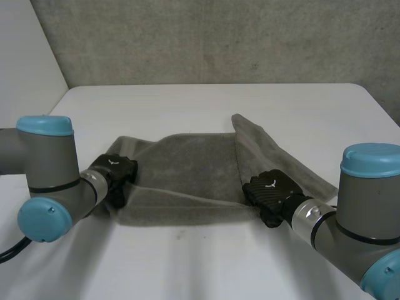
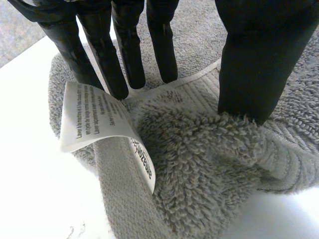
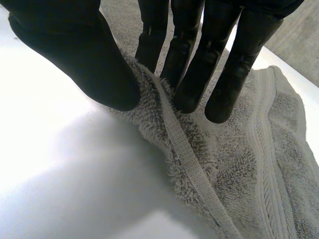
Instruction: Fold the towel.
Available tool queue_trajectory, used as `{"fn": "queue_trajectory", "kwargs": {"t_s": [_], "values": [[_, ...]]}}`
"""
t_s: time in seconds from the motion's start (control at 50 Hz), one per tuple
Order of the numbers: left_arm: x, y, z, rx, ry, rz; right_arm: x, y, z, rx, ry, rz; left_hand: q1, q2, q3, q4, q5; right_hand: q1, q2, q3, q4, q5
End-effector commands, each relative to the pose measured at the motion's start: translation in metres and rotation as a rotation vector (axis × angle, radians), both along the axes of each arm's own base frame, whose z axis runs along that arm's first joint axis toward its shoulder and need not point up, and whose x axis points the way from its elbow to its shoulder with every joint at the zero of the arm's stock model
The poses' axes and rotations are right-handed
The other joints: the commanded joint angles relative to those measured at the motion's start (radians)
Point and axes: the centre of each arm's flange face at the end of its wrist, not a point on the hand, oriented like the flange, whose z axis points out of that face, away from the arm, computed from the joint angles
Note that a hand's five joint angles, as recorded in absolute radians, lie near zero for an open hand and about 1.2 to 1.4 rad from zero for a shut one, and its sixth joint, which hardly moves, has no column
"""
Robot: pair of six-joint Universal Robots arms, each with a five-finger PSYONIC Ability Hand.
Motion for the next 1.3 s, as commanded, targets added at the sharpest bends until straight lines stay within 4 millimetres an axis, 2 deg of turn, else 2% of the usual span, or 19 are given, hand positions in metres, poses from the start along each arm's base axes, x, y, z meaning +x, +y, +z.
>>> {"fn": "queue_trajectory", "kwargs": {"t_s": [0.02, 0.08, 0.18, 0.38, 0.54, 0.58, 0.6, 0.64, 0.7, 0.72, 0.74, 0.76, 0.8, 0.9, 0.98, 1.0, 1.18, 1.22, 1.3], "values": [[0.001, 0.001, -0.002, 0.003, -0.02, -0.008, 0.0, 0.0, 0.0, -0.001, 0.0, 0.001, 0.105, 0.11, 0.11, 0.11, 0.111, 0.442, 0.226, 0.208, 0.203, 0.254], [0.001, 0.002, -0.002, 0.004, -0.022, -0.007, 0.0, 0.0, 0.0, -0.001, 0.0, -0.001, 0.182, 0.187, 0.186, 0.187, 0.188, 0.442, 0.226, 0.208, 0.203, 0.254], [0.002, 0.004, 0.001, -0.008, -0.032, 0.009, -0.001, -0.002, 0.0, -0.009, -0.001, -0.007, 0.803, 0.808, 0.808, 0.808, 0.81, 0.442, 0.226, 0.208, 0.203, 0.254], [0.004, 0.014, 0.043, -0.113, -0.006, 0.037, 0.001, -0.01, 0.014, -0.051, -0.027, -0.023, 0.804, 0.809, 0.808, 0.809, 0.81, 0.442, 0.226, 0.208, 0.203, 0.254], [0.004, 0.037, 0.102, -0.273, 0.062, 0.021, 0.006, -0.02, 0.062, -0.173, -0.087, -0.028, 0.804, 0.809, 0.808, 0.809, 0.81, 0.442, 0.226, 0.208, 0.203, 0.254], [0.005, 0.043, 0.117, -0.316, 0.08, 0.017, 0.003, -0.014, 0.099, -0.23, -0.113, -0.029, 0.804, 0.809, 0.808, 0.809, 0.81, 0.442, 0.226, 0.208, 0.203, 0.254], [0.006, 0.051, 0.134, -0.36, 0.105, 0.016, 0.003, -0.014, 0.099, -0.23, -0.114, -0.029, 0.804, 0.809, 0.808, 0.809, 0.81, 0.442, 0.226, 0.208, 0.203, 0.254], [0.008, 0.058, 0.152, -0.411, 0.136, 0.019, -0.002, -0.002, 0.147, -0.306, -0.15, -0.028, 0.804, 0.809, 0.808, 0.809, 0.81, 0.442, 0.226, 0.208, 0.203, 0.254], [0.013, 0.075, 0.193, -0.513, 0.237, 0.03, -0.006, 0.005, 0.173, -0.35, -0.169, -0.026, 0.804, 0.809, 0.808, 0.809, 0.81, 0.442, 0.226, 0.208, 0.203, 0.254], [0.013, 0.075, 0.193, -0.514, 0.237, 0.03, -0.01, 0.011, 0.2, -0.4, -0.192, -0.029, 0.804, 0.809, 0.808, 0.809, 0.81, 0.442, 0.226, 0.208, 0.203, 0.254], [0.017, 0.084, 0.214, -0.569, 0.294, 0.035, -0.013, 0.019, 0.226, -0.454, -0.218, -0.029, 0.804, 0.809, 0.808, 0.809, 0.81, 0.442, 0.226, 0.208, 0.203, 0.254], [0.021, 0.094, 0.237, -0.634, 0.354, 0.039, -0.013, 0.019, 0.227, -0.455, -0.218, -0.029, 0.804, 0.809, 0.808, 0.809, 0.81, 0.442, 0.226, 0.208, 0.203, 0.254], [0.025, 0.102, 0.256, -0.691, 0.408, 0.043, -0.021, 0.036, 0.276, -0.563, -0.268, -0.023, 0.804, 0.809, 0.808, 0.809, 0.81, 0.442, 0.226, 0.208, 0.203, 0.254], [0.033, 0.115, 0.287, -0.79, 0.495, 0.048, -0.026, 0.048, 0.308, -0.615, -0.291, -0.02, 0.804, 0.809, 0.808, 0.809, 0.81, 0.442, 0.226, 0.208, 0.203, 0.254], [0.03, 0.108, 0.279, -0.765, 0.485, 0.049, -0.024, 0.04, 0.296, -0.546, -0.25, -0.018, 0.804, 0.809, 0.808, 0.809, 0.81, 0.442, 0.226, 0.208, 0.203, 0.254], [0.03, 0.108, 0.279, -0.765, 0.485, 0.049, -0.02, 0.027, 0.278, -0.477, -0.21, -0.021, 0.804, 0.809, 0.808, 0.809, 0.81, 0.442, 0.226, 0.208, 0.203, 0.254], [0.005, 0.048, 0.184, -0.471, 0.347, 0.067, -0.002, -0.009, 0.187, -0.206, 0.025, 0.023, 0.804, 0.809, 0.808, 0.809, 0.81, 0.442, 0.226, 0.208, 0.203, 0.254], [0.002, 0.037, 0.167, -0.428, 0.326, 0.071, 0.004, -0.028, 0.151, -0.133, 0.103, 0.042, 0.804, 0.809, 0.808, 0.809, 0.81, 0.442, 0.226, 0.208, 0.203, 0.254], [-0.01, 0.003, 0.131, -0.364, 0.295, 0.079, 0.011, -0.045, 0.128, -0.107, 0.136, 0.055, 0.804, 0.809, 0.808, 0.809, 0.81, 0.442, 0.226, 0.208, 0.203, 0.254]]}}
